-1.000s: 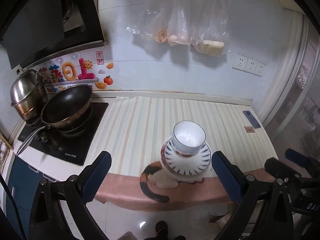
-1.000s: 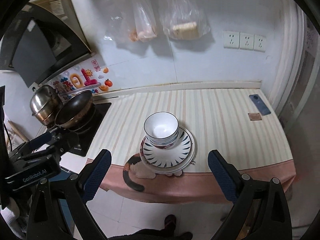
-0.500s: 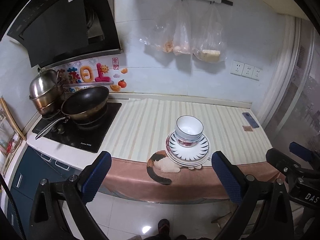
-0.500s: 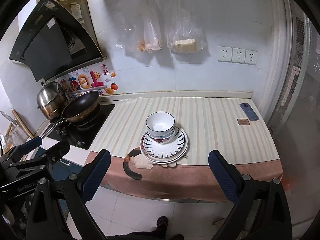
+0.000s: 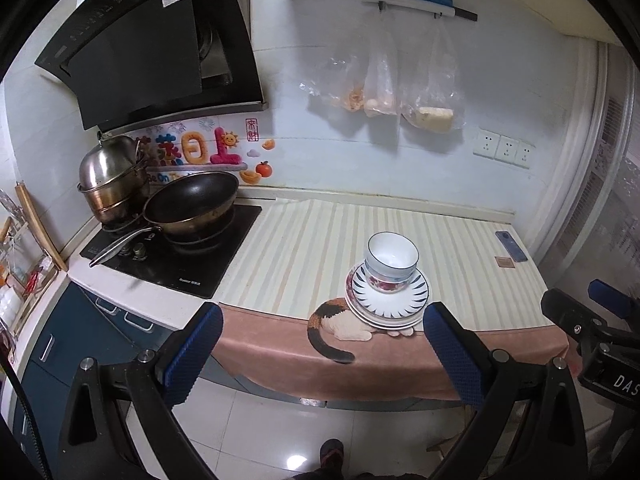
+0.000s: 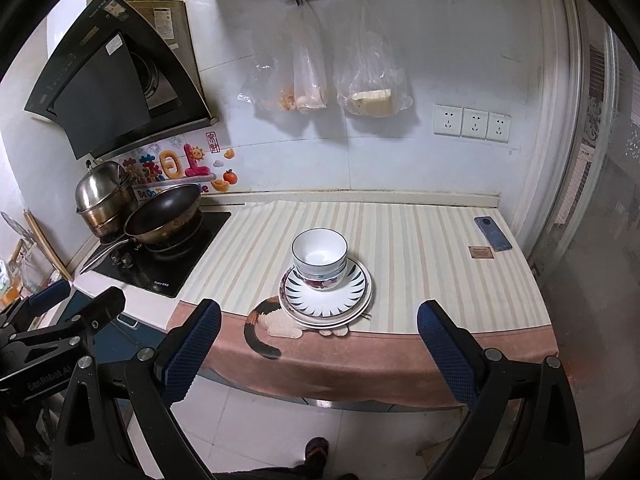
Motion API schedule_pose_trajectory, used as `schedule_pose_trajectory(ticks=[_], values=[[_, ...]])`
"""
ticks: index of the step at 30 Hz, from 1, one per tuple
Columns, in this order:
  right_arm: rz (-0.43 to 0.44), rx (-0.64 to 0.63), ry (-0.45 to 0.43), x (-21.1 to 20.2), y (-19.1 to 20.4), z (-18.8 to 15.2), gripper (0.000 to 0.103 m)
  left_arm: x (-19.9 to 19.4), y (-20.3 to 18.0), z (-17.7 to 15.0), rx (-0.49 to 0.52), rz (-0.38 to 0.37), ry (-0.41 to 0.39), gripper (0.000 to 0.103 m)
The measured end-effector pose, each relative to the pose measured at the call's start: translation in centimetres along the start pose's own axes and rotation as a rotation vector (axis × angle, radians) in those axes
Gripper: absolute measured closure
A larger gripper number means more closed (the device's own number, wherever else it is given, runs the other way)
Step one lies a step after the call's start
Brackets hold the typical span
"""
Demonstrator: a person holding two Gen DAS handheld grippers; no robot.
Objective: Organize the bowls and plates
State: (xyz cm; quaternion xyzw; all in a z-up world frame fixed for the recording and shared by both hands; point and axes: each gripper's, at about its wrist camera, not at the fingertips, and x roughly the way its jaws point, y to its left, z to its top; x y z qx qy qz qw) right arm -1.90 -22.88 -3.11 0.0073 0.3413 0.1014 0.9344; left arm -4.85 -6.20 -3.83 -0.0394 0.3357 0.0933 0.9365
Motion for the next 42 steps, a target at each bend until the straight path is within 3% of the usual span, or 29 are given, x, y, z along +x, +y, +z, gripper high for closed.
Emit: schedule_pose_trajectory(ticks=[42], values=[[-0.008, 0.020, -0.005, 0.4, -1.5, -0.2, 0.002, 0.3, 1.4, 0.3, 0.028, -0.012, -0.009, 0.000]])
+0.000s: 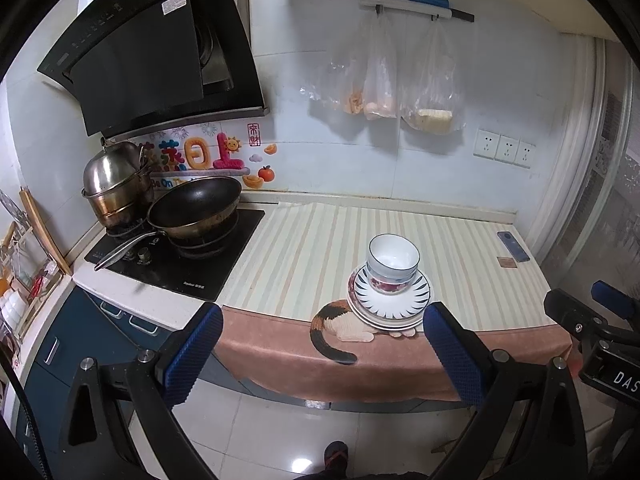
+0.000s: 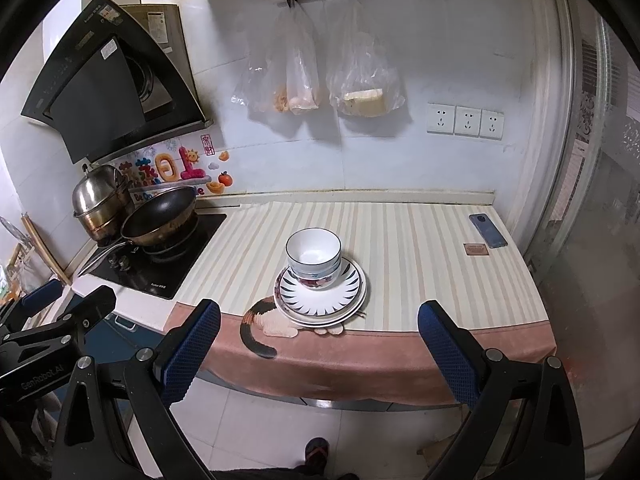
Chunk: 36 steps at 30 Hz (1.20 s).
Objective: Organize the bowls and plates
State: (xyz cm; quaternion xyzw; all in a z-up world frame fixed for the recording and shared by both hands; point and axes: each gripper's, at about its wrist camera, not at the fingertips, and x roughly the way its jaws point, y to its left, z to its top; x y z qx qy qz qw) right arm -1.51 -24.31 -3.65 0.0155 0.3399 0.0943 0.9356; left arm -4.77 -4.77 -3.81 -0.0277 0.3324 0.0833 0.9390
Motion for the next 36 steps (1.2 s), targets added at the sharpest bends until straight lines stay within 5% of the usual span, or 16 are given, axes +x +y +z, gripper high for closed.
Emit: schedule_pose_trajectory(ticks=[36], values=[[0.002, 0.003, 0.014, -0.16, -0.45, -0.37, 0.002, -0.09, -0.88, 0.01, 0.001, 0.000, 0.009, 0.000]])
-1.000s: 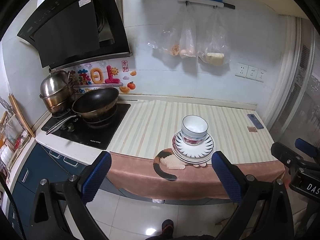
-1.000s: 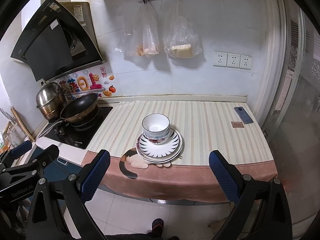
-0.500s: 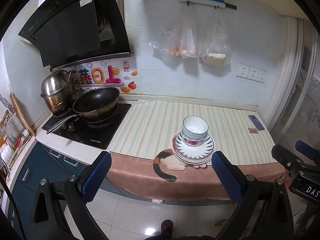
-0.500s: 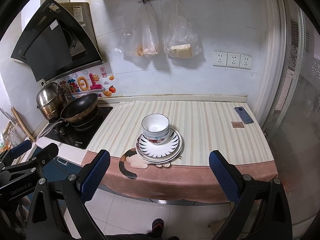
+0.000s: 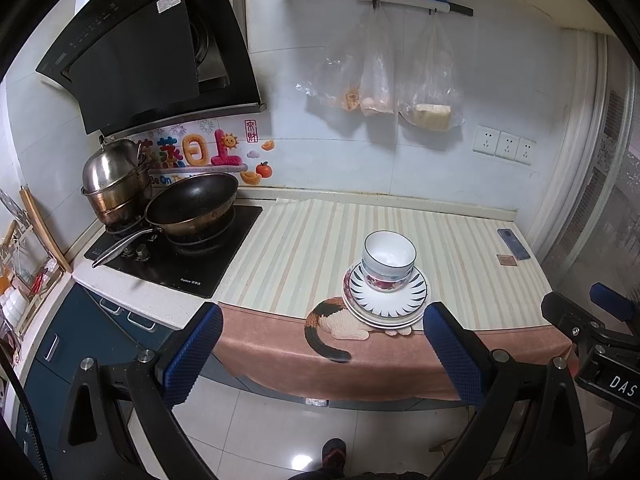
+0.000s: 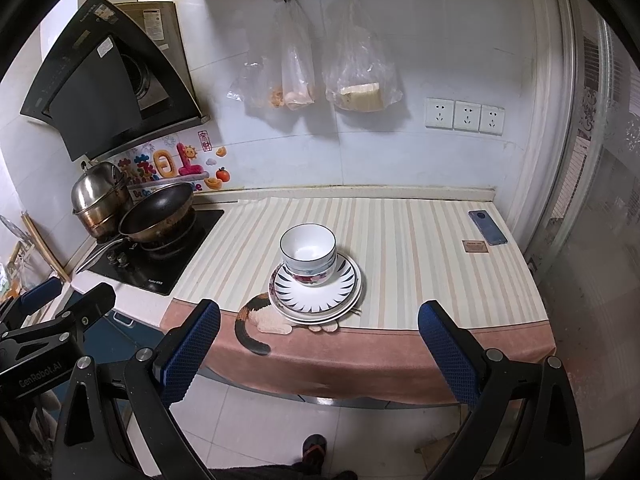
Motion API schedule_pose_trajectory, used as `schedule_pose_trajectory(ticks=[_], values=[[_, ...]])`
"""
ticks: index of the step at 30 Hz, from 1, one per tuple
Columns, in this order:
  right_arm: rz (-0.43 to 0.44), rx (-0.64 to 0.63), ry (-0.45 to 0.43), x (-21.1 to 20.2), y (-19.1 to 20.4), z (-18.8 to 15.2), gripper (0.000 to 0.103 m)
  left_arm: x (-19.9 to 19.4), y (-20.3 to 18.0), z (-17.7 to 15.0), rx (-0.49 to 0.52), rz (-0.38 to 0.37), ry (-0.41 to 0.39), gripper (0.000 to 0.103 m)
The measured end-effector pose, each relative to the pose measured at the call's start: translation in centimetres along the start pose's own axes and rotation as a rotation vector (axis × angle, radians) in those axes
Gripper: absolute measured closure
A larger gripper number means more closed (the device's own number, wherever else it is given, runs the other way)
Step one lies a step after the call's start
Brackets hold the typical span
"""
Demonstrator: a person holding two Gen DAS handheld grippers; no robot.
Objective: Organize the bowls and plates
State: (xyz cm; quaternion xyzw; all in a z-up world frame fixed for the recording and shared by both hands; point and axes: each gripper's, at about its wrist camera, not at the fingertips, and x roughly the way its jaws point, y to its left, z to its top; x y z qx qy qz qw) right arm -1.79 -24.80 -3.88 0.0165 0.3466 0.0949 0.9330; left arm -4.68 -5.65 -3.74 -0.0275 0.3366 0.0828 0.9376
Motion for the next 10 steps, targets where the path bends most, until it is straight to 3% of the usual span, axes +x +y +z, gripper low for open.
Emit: schedule_pose_trajectory(ticks=[10], values=[[-0.003, -0.002, 0.000, 0.16, -0.26, 0.08, 0.002, 0.08, 0.04, -0.06, 0.003, 0.000, -0.003, 0.000]])
